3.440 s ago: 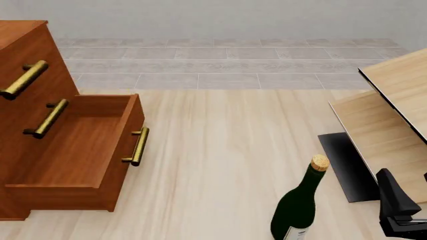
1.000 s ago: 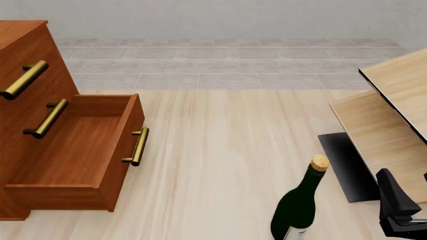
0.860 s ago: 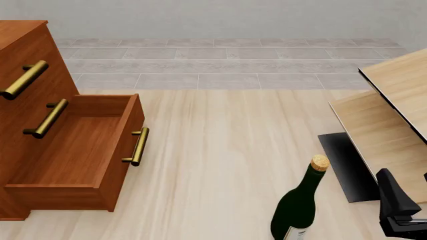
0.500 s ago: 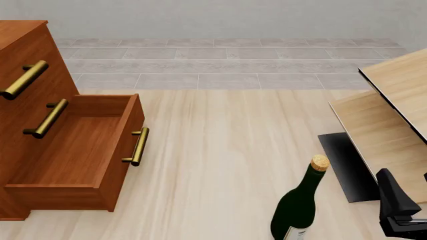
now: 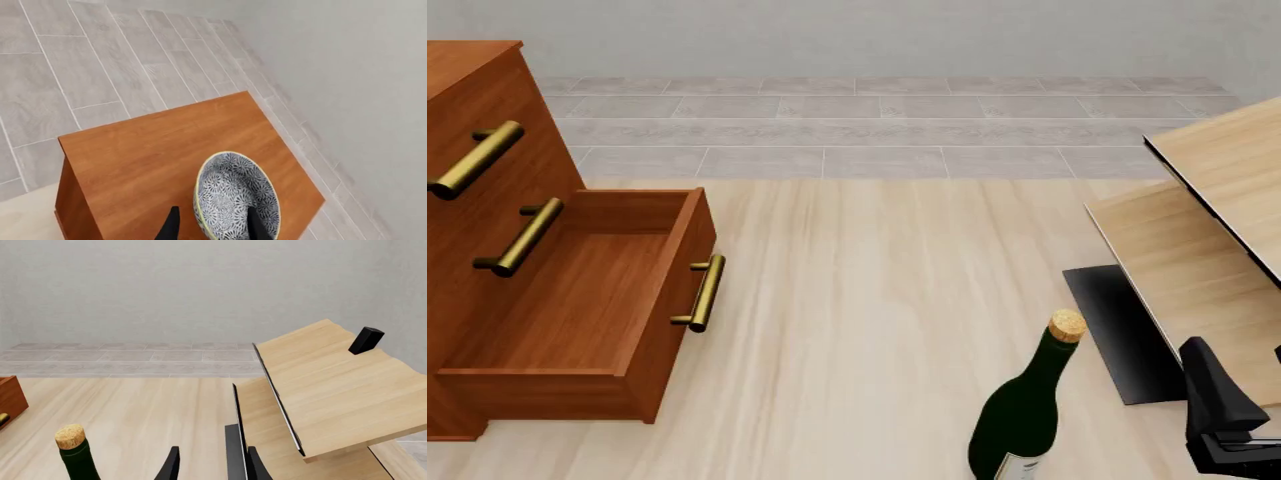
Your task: Put the bowl on top of the cabinet.
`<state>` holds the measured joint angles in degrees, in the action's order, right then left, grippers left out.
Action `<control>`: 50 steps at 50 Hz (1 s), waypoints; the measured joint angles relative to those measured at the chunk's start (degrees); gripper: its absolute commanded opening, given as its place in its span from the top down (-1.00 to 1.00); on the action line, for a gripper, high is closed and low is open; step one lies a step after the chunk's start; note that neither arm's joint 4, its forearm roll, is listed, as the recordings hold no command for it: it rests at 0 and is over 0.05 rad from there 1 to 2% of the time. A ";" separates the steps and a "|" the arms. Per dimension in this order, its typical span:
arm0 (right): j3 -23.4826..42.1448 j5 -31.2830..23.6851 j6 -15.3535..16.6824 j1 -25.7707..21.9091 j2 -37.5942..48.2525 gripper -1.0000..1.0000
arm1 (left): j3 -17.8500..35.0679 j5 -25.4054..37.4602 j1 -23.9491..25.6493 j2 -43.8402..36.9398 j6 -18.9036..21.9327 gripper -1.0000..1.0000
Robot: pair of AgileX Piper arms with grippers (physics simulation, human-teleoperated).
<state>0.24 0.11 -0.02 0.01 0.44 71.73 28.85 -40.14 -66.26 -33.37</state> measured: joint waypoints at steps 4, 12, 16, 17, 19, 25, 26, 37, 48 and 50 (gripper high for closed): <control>0.00 0.00 0.00 0.00 0.00 -1.00 | 0.47 0.41 0.48 0.83 -0.34 -1.00; 0.00 0.00 0.00 0.00 0.00 -1.00 | 1.78 1.52 1.26 2.66 -1.16 -1.00; 0.00 0.00 0.00 0.00 0.00 -1.00 | 2.49 2.08 1.53 3.55 -1.61 -1.00; 0.00 0.00 0.00 0.00 0.00 -1.00 | 2.67 2.21 1.59 3.76 -1.72 -1.00; 0.00 0.00 0.00 0.01 0.00 -1.00 | 3.03 2.42 1.61 4.20 -1.90 -1.00; 0.00 0.00 0.00 0.01 0.00 -1.00 | 4.11 2.95 1.62 5.45 -2.32 -1.00; 0.00 0.00 0.00 0.01 0.00 -1.00 | 4.29 3.04 1.63 5.65 -2.38 -1.00; 0.00 0.00 0.00 0.00 0.00 -1.00 | 5.97 3.39 1.80 8.23 -2.61 -1.00; 0.00 0.00 0.00 0.00 0.00 -1.00 | 4.94 -0.64 5.56 14.16 -3.18 -1.00; 0.00 0.00 0.00 0.00 0.00 -1.00 | 3.50 -3.00 8.80 17.00 -3.25 -1.00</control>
<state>0.24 0.11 -0.02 0.01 0.44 75.24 25.84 -31.34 -49.25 -36.62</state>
